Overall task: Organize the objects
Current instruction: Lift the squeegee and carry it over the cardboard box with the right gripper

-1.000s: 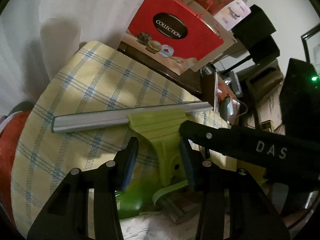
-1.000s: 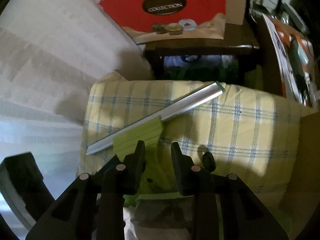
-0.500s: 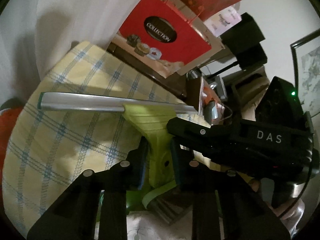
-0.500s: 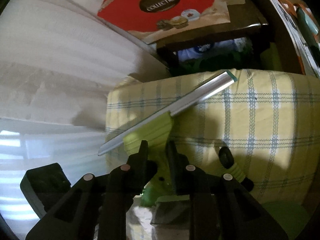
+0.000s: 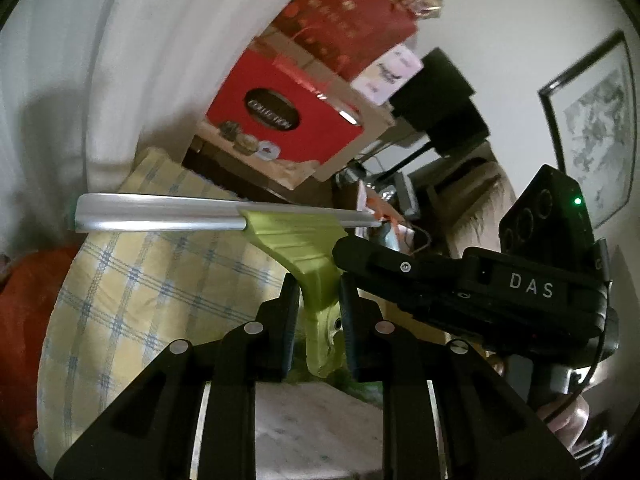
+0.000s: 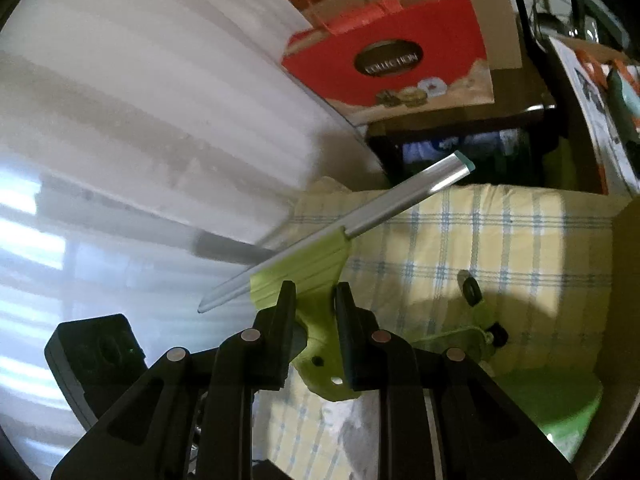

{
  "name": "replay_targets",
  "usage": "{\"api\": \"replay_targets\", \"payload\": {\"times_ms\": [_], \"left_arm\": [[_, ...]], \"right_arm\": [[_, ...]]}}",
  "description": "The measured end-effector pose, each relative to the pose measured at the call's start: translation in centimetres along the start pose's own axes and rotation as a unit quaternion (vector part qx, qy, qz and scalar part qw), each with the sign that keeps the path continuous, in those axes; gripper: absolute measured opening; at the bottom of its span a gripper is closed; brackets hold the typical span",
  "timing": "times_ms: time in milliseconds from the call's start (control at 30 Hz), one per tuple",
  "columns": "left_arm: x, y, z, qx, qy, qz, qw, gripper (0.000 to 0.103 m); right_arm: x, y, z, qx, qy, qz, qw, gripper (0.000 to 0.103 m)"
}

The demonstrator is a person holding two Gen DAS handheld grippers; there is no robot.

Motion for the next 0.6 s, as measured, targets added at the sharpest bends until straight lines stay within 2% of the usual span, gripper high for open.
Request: {"api": "replay_targets", "payload": {"times_ms": [267, 600], "left_arm": [[-6.2, 1.8, -1.8, 0.002, -0.043, -0.028, 0.9987, 0.019], [-14.8, 1.2, -5.8, 0.027, -0.093, -0.068, 0.993, 0.019]], "right_arm": [[-1.4, 6.1, -1.5, -0.04, 0.009, -0.006, 0.999, 0.019], [-6.0, 15.7, -4.6, -0.093, 0.008, -0.027, 0.995, 0.019]]}}
Point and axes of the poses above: each gripper's, at about its wrist camera, not at the fingertips, and y roughly against the way its jaws point, x to its left, z to its top, the point moved 6 cm from there along -y, roughly the way its jaws point, and after that the axes turned 6 degrees about -y, right-handed, at the moved point
